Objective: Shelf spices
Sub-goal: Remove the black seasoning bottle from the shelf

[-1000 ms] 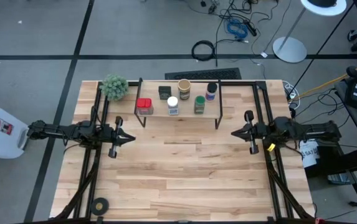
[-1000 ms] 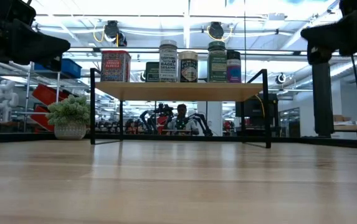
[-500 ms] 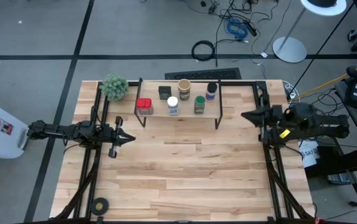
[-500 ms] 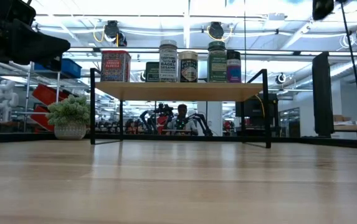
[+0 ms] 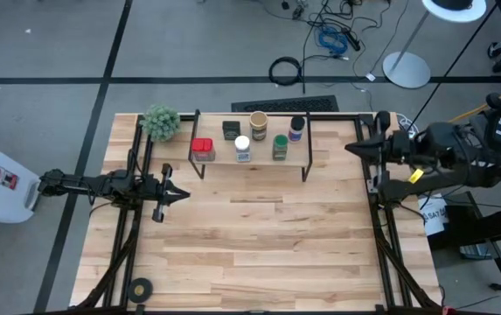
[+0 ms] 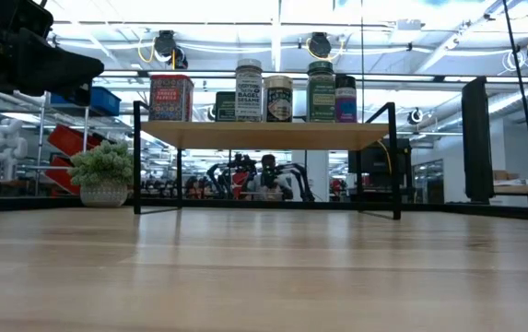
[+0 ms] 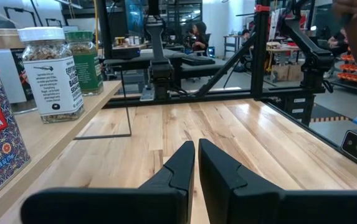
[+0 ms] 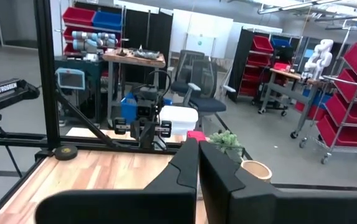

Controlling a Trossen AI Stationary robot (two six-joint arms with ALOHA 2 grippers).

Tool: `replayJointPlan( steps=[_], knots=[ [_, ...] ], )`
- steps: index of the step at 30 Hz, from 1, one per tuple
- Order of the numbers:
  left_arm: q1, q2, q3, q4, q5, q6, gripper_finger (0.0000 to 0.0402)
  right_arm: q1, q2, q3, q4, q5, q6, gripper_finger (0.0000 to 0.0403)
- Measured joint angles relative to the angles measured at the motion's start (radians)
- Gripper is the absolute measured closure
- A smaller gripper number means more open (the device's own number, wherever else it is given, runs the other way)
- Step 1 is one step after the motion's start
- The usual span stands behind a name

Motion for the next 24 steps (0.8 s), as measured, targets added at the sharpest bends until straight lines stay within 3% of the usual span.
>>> replayJointPlan(
  steps=[8, 20, 24],
  knots=[
    [0.000, 0.000, 0.000, 0.001, 0.000, 0.000, 0.0370, 0.000, 0.076, 0.103, -0.011, 0.005, 0.001, 0.0403],
    [0.000, 0.000, 0.002, 0.057, -0.029, 0.003, 0.0370, 0.000, 0.174, 0.106, -0.005, 0.005, 0.000, 0.0403],
    [0.000, 0.001, 0.092, 0.073, -0.065, -0.028, 0.0370, 0.000, 0.201, 0.106, 0.003, 0.005, 0.001, 0.0403]
  ],
)
